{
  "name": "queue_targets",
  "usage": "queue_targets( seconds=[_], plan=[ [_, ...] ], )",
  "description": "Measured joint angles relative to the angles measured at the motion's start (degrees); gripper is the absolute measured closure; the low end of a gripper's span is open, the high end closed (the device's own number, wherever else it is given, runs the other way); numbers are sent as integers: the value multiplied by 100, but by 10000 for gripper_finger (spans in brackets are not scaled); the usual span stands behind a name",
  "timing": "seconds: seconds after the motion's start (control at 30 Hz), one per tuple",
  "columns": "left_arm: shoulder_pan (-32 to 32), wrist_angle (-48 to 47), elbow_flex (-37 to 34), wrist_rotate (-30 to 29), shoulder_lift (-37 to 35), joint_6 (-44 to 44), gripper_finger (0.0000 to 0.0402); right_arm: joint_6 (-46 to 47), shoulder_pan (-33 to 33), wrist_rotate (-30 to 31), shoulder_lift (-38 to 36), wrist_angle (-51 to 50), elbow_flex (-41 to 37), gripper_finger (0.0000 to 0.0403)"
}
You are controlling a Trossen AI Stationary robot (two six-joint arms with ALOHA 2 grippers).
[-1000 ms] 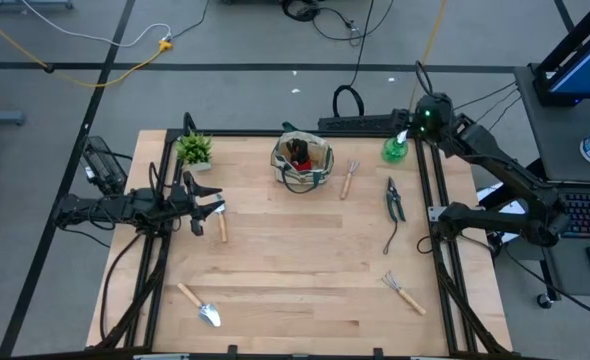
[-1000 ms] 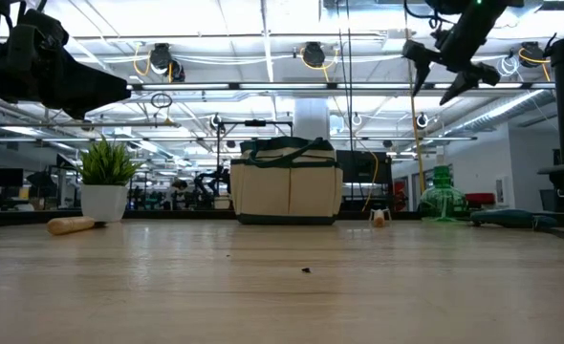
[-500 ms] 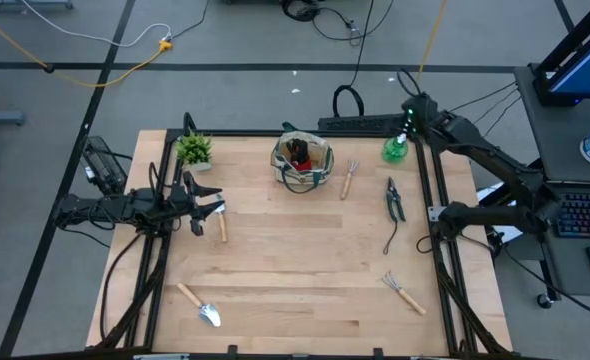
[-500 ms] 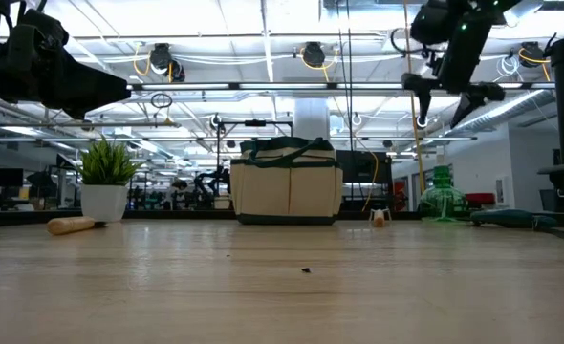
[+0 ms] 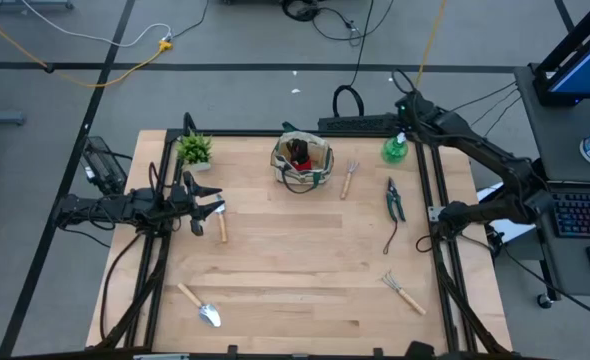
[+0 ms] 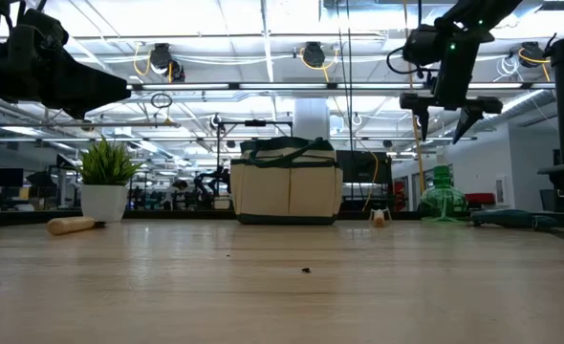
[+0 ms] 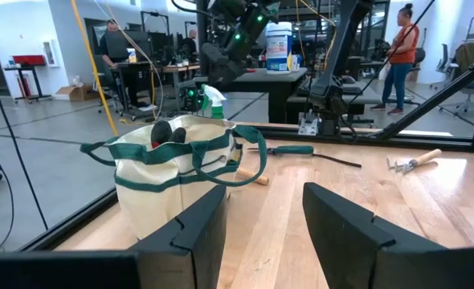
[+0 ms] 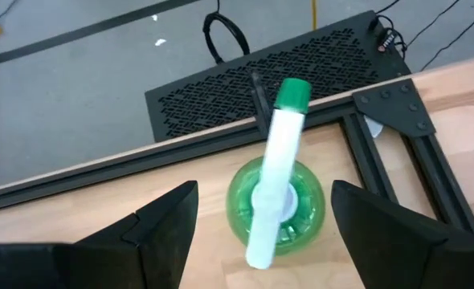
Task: Pick & Place Garden tools in Gardening bag
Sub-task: Put the green spray bottle into the gardening bag
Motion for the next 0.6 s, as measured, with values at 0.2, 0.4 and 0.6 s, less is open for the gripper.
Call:
queue_targets(
  seconds=[0.2,0.4,0.6],
  plan=[
    [1,0,0,0,1,2,231,-2,-44,0,101,7,0,124],
    [-1,0,0,0,1,9,231,-17,-57,17,102,7,-2,124],
    [-1,-6,0,0,1,13,231,-312,-107,22,100,9,-2,124]
  ],
)
